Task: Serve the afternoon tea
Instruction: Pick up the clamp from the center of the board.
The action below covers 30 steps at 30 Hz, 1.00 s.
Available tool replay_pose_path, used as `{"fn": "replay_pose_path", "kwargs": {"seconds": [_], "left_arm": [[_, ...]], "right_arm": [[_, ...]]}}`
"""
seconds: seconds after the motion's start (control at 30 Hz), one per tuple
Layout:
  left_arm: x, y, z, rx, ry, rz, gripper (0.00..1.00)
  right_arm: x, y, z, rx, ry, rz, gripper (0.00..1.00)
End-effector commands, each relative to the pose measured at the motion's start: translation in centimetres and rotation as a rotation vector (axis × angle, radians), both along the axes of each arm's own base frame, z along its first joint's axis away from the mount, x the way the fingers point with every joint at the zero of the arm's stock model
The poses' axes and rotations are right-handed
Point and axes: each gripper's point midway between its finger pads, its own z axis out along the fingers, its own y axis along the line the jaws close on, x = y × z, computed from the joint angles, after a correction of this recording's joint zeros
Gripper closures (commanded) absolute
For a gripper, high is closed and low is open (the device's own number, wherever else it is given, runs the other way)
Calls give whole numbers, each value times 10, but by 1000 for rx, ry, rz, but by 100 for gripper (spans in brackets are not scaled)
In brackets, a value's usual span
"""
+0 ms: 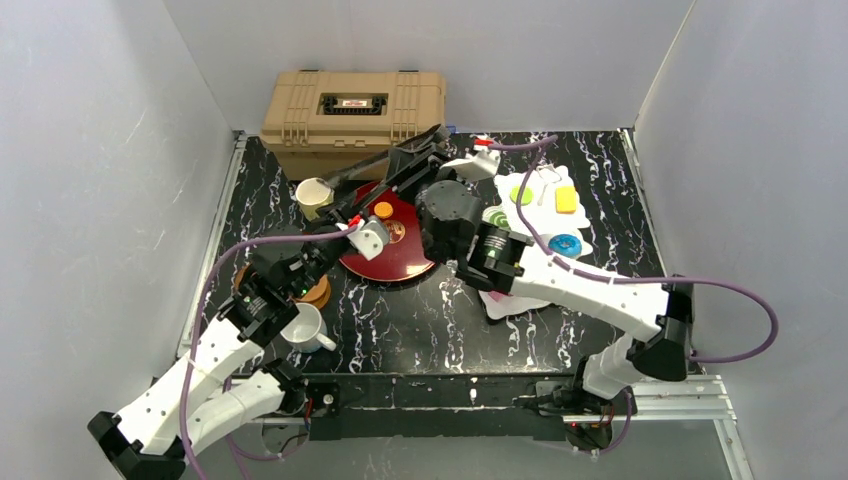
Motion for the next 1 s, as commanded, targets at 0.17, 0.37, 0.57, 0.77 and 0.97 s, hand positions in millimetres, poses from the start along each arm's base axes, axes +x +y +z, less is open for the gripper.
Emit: {"fn": "replay_pose_path", "kwargs": {"seconds": [0.17, 0.37, 0.57, 0.77, 0.97], "left_arm": [[-20, 2, 37, -181, 82, -27, 100], [-48, -18, 56, -282, 190, -183, 100], [-92, -36, 62, -331, 367, -377, 100], [-93, -34, 68, -345, 374, -365, 100], [-69, -27, 66, -302, 269, -282, 100]], "right_arm": [[-24, -20, 19, -121, -129, 217, 2], [-48, -9, 19, -235, -287, 585, 2], [-95, -21, 13, -387, -585, 968, 2], [-104, -33, 25, -383, -642, 968, 2], [-103, -14, 19, -208, -551, 1039, 1]]}}
